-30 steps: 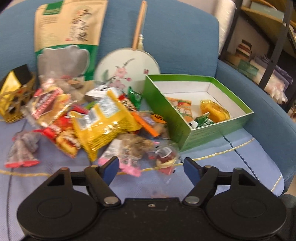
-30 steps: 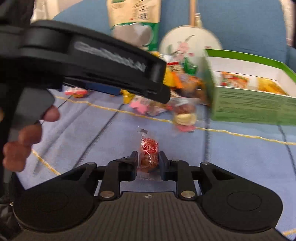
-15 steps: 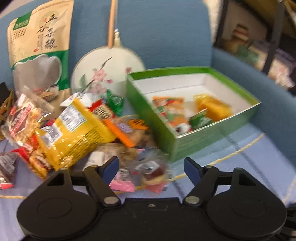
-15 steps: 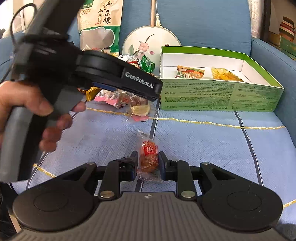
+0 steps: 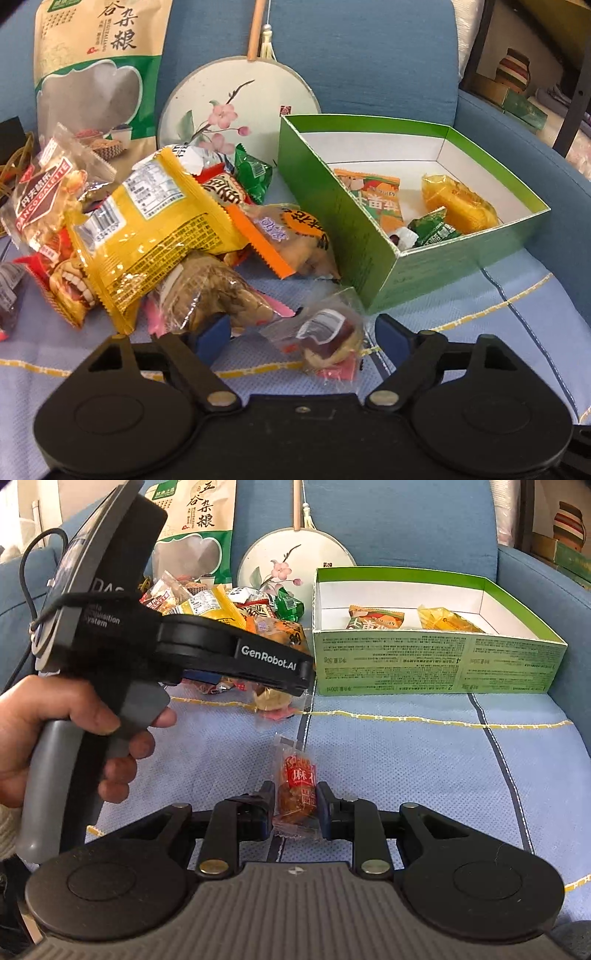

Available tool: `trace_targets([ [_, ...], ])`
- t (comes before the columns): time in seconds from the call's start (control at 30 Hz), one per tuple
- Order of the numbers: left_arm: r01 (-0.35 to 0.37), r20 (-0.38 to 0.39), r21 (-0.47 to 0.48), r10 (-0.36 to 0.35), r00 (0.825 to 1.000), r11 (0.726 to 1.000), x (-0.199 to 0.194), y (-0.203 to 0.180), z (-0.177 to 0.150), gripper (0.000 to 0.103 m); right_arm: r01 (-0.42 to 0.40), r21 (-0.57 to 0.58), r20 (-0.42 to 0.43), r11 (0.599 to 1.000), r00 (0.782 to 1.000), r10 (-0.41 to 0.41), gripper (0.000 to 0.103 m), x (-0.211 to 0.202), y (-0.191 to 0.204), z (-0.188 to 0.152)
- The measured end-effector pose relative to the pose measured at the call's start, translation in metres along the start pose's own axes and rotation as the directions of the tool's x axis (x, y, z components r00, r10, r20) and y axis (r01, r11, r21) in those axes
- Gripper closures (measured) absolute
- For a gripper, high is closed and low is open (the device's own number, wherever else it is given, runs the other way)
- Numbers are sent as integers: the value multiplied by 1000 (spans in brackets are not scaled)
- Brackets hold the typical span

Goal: Organize snacks
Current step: 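Grasp the clear round-cookie packet with left gripper while right holds red packet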

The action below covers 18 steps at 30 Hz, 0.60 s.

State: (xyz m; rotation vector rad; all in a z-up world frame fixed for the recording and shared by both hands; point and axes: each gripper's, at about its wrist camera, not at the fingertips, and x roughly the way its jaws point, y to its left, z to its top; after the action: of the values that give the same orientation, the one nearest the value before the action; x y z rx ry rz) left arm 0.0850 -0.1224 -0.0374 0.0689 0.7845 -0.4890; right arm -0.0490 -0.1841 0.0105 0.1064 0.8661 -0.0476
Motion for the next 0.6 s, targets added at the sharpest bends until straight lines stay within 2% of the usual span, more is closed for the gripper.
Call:
trace_targets([
  [0.07,11,-5,5,-11,1000,1000,5,0,1,1,2,2,2,1000,1000,-2,60,1,1,0],
  [0.1,17,-12,3,-17,1000,1000,8,0,2,16,5,3,-1,1000,1000,-5,58,2,1,0],
  [0.23,22,-16,-9,-22,1000,1000,11,3,0,17,11,-2,4,1000,1000,-11,55,5,2,-1],
  [0.27,19,-17,0,-19,1000,1000,11,3,0,22,9,-7,4,1000,1000,-9,56,6,2,-1],
  [0.3,30,-21,8,-30,999,999,11,2,0,47,7,-10,8,1000,1000,-7,58,5,2,-1],
  [0.43,87,-31,-20,-88,996,996,2,9,0,49,-14,-32,36,999,999,15,60,-8,4,0],
  [0.6,136,4,-16,-136,991,991,-32,11,7,50,4,-35,117,999,993,0,60,-30,-3,16],
])
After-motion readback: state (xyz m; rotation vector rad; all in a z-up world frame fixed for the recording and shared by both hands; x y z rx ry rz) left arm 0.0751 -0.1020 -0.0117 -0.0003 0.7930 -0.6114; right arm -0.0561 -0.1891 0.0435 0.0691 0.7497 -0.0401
